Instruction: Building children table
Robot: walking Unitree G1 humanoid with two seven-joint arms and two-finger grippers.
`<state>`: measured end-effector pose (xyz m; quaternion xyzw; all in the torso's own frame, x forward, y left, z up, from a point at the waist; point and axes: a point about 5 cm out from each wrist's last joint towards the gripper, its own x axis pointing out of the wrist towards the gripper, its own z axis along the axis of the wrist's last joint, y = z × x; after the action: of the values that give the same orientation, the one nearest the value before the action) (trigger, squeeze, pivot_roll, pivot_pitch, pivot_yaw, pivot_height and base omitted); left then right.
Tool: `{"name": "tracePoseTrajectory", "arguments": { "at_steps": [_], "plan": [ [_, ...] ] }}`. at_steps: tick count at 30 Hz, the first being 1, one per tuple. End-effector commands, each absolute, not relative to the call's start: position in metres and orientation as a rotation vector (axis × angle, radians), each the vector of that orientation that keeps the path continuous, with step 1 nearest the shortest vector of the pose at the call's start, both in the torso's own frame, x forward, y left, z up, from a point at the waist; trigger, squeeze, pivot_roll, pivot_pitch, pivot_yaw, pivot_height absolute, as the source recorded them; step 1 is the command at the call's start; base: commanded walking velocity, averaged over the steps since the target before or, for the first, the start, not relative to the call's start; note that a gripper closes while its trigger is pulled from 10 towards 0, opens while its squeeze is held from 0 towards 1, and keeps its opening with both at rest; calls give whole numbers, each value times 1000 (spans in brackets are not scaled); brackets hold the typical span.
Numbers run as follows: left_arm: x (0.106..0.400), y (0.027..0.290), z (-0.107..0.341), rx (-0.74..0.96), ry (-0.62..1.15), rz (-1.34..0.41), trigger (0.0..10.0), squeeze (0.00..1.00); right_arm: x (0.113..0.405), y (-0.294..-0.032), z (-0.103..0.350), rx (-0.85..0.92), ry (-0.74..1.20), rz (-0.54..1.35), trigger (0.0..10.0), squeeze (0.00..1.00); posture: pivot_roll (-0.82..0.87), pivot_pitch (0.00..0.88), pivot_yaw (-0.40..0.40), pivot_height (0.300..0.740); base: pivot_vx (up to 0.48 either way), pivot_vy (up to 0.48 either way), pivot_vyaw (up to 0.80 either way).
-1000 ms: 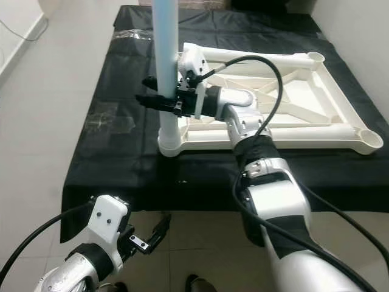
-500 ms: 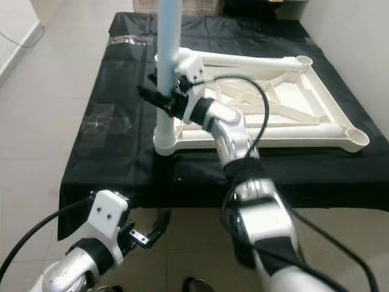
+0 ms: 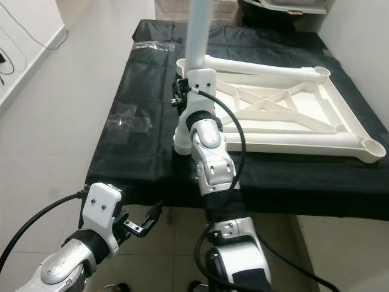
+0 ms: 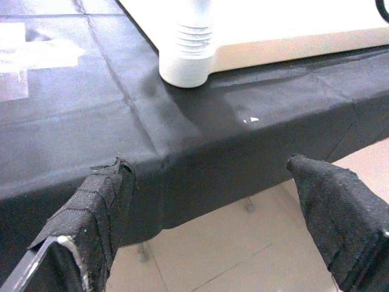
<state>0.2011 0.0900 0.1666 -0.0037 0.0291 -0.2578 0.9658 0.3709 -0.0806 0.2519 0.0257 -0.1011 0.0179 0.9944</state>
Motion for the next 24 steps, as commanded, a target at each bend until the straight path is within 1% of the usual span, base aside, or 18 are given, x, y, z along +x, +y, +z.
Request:
{"name": "tracePoseTrajectory", "arguments": {
  "at_steps": [1, 2, 3, 5, 8, 10, 15, 16, 17, 18, 19, 24],
  "plan": [
    [201, 89, 162, -2, 74, -527, 10000, 0, 373, -97, 194, 104, 74, -180, 0, 0, 69, 229, -66, 740, 0, 0, 0],
    [201, 89, 162, -2, 74, -527, 10000, 0, 373, -97, 194, 104, 74, -180, 0, 0, 69, 229, -66, 740, 0, 0, 0],
    [202, 90, 162, 0, 72, -527, 10000, 0, 370, -95, 198, 151, 70, -284, 0, 0, 69, 221, -67, 740, 0, 0, 0],
    [202, 91, 162, 4, 69, -527, 10000, 0, 367, -91, 204, 219, 61, -404, 0, 0, 72, 215, -67, 740, 0, 0, 0],
    [202, 91, 162, 6, 68, -528, 10000, 0, 365, -89, 207, 238, 58, -427, 0, 0, 74, 216, -66, 740, 0, 0, 0],
    [201, 90, 162, 8, 68, -529, 10000, 0, 361, -80, 211, 283, 50, -457, 0, 0, 80, 207, -70, 740, 0, 0, 0],
    [201, 91, 161, 11, 69, -531, 10000, 0, 357, -75, 211, 320, 63, -456, 0, 0, 78, 202, -67, 740, 0, 0, 0],
    [201, 91, 160, 13, 72, -534, 10000, 0, 355, -73, 210, 321, 70, -460, 1529, 0, 76, 196, -66, 740, 0, 0, 0],
    [200, 90, 159, 15, 74, -540, 10000, 0, 353, -72, 209, 320, 70, -451, 5608, 0, 73, 191, -64, 740, 0, 0, 0],
    [200, 90, 159, 15, 74, -540, 10000, 0, 353, -72, 209, 320, 70, -451, 5608, 0, 73, 191, -64, 740, 0, 0, 0],
    [199, 90, 158, 15, 76, -544, 10000, 0, 351, -71, 209, 317, 69, -451, 10000, 0, 73, 191, -64, 740, 0, 0, 0],
    [197, 87, 156, 11, 81, -557, 10000, 0, 352, -70, 210, 301, 58, -422, 10000, 0, 70, 197, -63, 740, 0, 0, 0]
  ]
}}
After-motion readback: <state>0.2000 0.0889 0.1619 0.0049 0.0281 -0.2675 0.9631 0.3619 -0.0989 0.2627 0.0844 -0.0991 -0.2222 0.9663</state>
